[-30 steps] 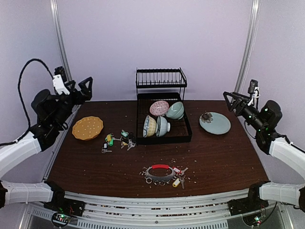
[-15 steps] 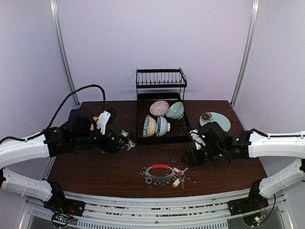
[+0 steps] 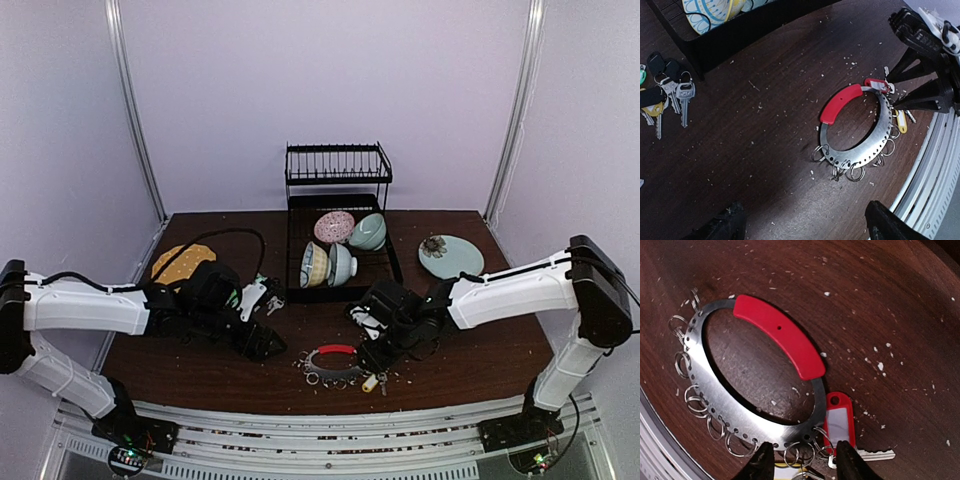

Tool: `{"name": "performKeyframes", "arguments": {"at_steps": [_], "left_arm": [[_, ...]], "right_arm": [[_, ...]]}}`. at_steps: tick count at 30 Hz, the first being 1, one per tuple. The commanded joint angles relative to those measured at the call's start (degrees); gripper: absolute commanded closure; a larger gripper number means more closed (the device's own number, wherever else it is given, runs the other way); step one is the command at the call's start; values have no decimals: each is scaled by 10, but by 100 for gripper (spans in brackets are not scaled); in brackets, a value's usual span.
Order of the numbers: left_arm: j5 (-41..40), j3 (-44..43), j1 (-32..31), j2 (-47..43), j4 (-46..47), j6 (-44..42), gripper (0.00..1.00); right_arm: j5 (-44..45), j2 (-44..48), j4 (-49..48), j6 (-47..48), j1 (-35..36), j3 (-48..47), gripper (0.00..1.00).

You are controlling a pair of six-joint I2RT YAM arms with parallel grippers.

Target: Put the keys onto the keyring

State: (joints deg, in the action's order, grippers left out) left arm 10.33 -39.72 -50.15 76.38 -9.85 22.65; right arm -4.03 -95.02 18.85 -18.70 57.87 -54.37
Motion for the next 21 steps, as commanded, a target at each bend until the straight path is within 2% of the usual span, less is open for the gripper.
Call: {"name": "performKeyframes", "arguments": {"at_steps": [1, 6, 10, 14, 21], "left_arm": [[5, -5, 1, 11, 34, -4, 14], [3, -7, 1, 19, 35, -6, 14], [3, -15, 0, 24, 31, -11, 14], [0, -15, 0, 25, 31, -11, 14], [-1, -16, 1, 25, 33, -11, 14]], "right_arm": [[-6, -11, 26, 36, 1, -23, 61], [0, -11, 30, 45, -1, -21, 76], [29, -18, 45, 54, -5, -29, 75], [20, -25, 49, 67, -6, -32, 76], [4, -28, 49, 77, -6, -35, 96]]}}
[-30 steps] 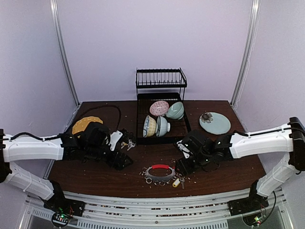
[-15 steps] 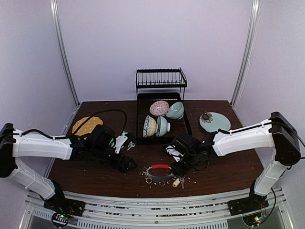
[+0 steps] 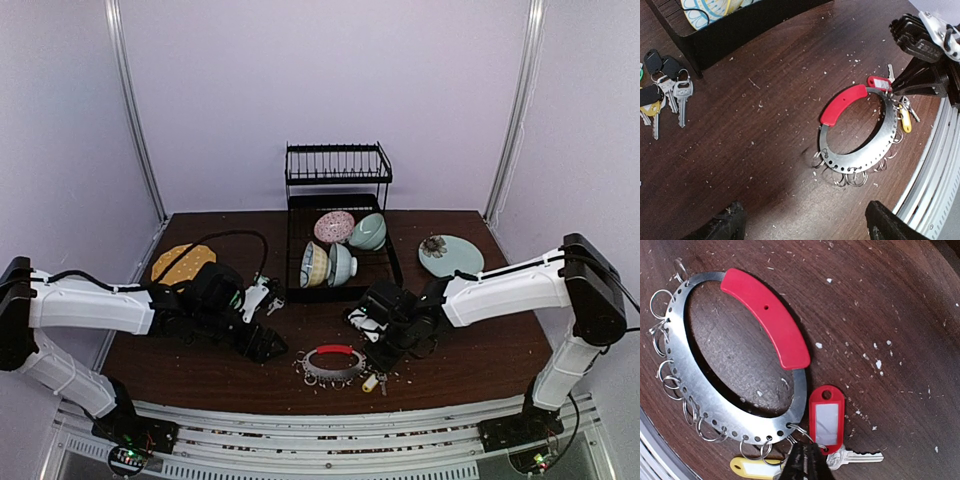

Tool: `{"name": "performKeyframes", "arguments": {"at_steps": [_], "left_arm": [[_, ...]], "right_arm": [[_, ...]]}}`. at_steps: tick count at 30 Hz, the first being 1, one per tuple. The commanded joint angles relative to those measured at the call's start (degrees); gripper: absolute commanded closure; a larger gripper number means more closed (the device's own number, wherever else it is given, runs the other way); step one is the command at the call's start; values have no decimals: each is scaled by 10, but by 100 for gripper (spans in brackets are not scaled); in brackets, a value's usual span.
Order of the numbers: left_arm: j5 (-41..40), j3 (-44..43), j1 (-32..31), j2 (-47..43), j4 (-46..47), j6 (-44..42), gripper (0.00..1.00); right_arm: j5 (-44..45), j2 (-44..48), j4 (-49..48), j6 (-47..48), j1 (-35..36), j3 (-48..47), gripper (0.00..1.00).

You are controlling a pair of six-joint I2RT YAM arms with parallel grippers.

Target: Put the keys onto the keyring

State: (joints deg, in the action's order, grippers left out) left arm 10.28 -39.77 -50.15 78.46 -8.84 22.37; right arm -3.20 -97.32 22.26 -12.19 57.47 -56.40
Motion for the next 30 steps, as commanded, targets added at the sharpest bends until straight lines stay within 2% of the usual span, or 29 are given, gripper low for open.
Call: {"name": "performKeyframes", "arguments": {"at_steps": [1, 7, 13, 16, 17, 19, 21, 22, 30], "left_arm": [[-1, -16, 0, 5, 22, -11, 14], [13, -26, 0, 4, 20, -17, 14], [38, -23, 1, -12, 53, -22, 14], [33, -27, 1, -10, 49, -22, 14], [31, -28, 1, -8, 47, -22, 14], [32, -23, 1, -8, 48, -22, 14], [32, -19, 1, -7, 50, -21, 14], [31, -19, 0, -6, 50, -21, 14], [23, -23, 1, 1, 42, -20, 14]], "right_arm": [[-5, -4, 17, 16, -2, -18, 100], [34, 18, 46, 64, 0, -46, 100], [90, 83, 54, 163, 40, -66, 100], [105, 102, 59, 174, 42, -66, 100], [104, 106, 65, 173, 41, -64, 97], [79, 109, 63, 172, 34, -52, 77], [37, 103, 46, 168, 19, -34, 65], [17, 94, 42, 167, 12, -30, 62], [-129, 7, 31, 155, -62, -52, 64]]}}
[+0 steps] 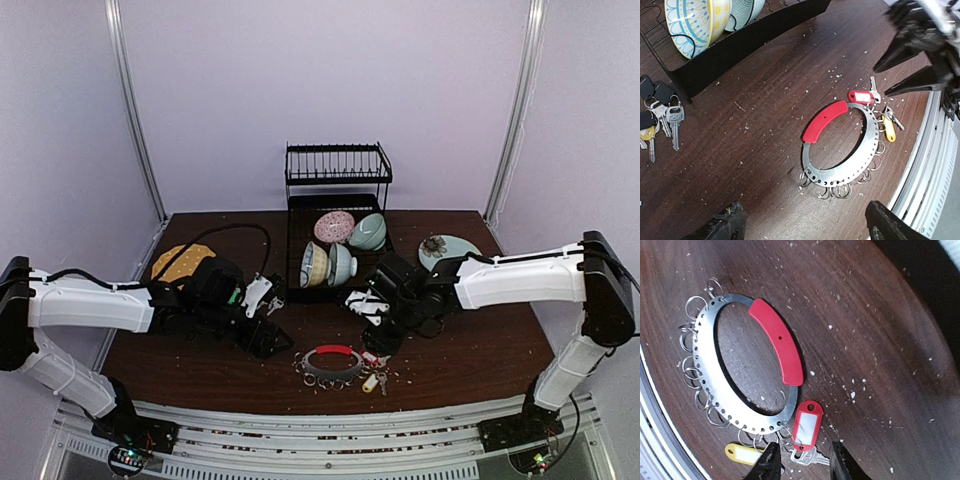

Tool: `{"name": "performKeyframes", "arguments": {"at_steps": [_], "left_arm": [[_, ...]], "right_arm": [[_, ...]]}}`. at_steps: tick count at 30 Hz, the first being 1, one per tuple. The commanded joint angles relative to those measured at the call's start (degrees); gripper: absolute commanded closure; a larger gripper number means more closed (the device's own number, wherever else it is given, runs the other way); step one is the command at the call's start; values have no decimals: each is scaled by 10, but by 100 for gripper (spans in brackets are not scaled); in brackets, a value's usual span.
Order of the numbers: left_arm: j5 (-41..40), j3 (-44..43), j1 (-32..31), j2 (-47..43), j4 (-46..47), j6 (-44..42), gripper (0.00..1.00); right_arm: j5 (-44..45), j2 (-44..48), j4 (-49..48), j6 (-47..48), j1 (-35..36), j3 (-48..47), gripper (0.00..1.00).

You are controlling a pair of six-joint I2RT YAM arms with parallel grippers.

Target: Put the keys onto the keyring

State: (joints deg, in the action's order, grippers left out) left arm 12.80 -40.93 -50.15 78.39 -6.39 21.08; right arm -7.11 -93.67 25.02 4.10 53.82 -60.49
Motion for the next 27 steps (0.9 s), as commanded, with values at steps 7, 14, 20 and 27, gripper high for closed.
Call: {"name": "performKeyframes", "arguments": {"at_steps": [7, 14, 20, 27], "left_arm": [[-16, -6, 0, 3, 13, -7, 14], [-17, -18, 1, 8, 4, -11, 14], [-27, -14, 1, 1, 1, -14, 14], [-18, -17, 0, 1, 6, -15, 14]], "right_arm": [[-160, -61, 10, 3, -33, -3, 62], [-155, -96, 13, -9, -34, -14, 76], [-148, -85, 7, -14, -32, -11, 98], [-104, -57, 31, 1, -24, -28, 100]]}}
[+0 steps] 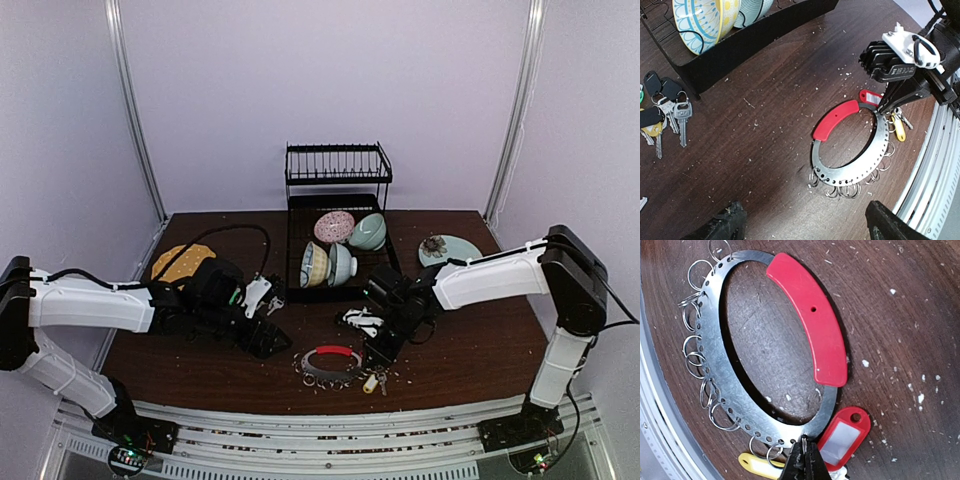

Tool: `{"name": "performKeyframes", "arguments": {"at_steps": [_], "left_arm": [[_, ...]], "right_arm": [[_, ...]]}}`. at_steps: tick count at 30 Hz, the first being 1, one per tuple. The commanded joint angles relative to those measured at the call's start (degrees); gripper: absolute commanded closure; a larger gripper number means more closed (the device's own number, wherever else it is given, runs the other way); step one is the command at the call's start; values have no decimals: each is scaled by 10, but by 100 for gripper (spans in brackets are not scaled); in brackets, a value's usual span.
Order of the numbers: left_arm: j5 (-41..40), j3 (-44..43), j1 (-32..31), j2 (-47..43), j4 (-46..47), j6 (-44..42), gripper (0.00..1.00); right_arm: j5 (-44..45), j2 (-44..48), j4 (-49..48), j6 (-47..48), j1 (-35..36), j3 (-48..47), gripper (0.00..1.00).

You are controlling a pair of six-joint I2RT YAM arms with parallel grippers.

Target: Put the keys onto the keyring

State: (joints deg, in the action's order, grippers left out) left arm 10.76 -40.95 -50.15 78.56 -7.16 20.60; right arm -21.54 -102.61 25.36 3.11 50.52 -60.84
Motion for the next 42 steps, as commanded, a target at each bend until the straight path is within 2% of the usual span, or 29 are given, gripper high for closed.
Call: {"name": "performKeyframes", "arguments": {"at_steps": [1, 6, 13, 17, 20, 25, 28, 31, 35, 39, 42], "left_arm": [[5, -17, 1, -2, 15, -11, 14], [33, -13, 0, -16, 43, -21, 14], [107, -6, 0, -44, 98, -57, 15], [150, 2, -5, -61, 137, -86, 13], [161, 6, -21, -63, 175, -108, 13], [174, 12, -31, -57, 219, -119, 14], [193, 33, -36, -67, 254, -122, 16], [174, 54, -60, -93, 276, -152, 18], [136, 69, -87, -122, 305, -189, 18], [137, 60, -87, -124, 312, -204, 13], [109, 56, -87, -124, 304, -238, 6]], "right_arm": [[61, 43, 36, 17, 16, -33, 100], [150, 123, 54, 79, 66, -67, 100], [185, 187, 75, 189, 105, -102, 100], [145, 216, 77, 246, 111, -118, 100], [73, 237, 75, 281, 112, -130, 100], [-42, 266, 71, 295, 112, -159, 100], [-43, 279, 49, 266, 112, -170, 100], [-47, 293, 20, 244, 112, -167, 100], [-139, 310, 17, 280, 112, -152, 100], [-164, 298, 69, 317, 113, -165, 100], [-155, 272, 123, 327, 112, -199, 100]]}}
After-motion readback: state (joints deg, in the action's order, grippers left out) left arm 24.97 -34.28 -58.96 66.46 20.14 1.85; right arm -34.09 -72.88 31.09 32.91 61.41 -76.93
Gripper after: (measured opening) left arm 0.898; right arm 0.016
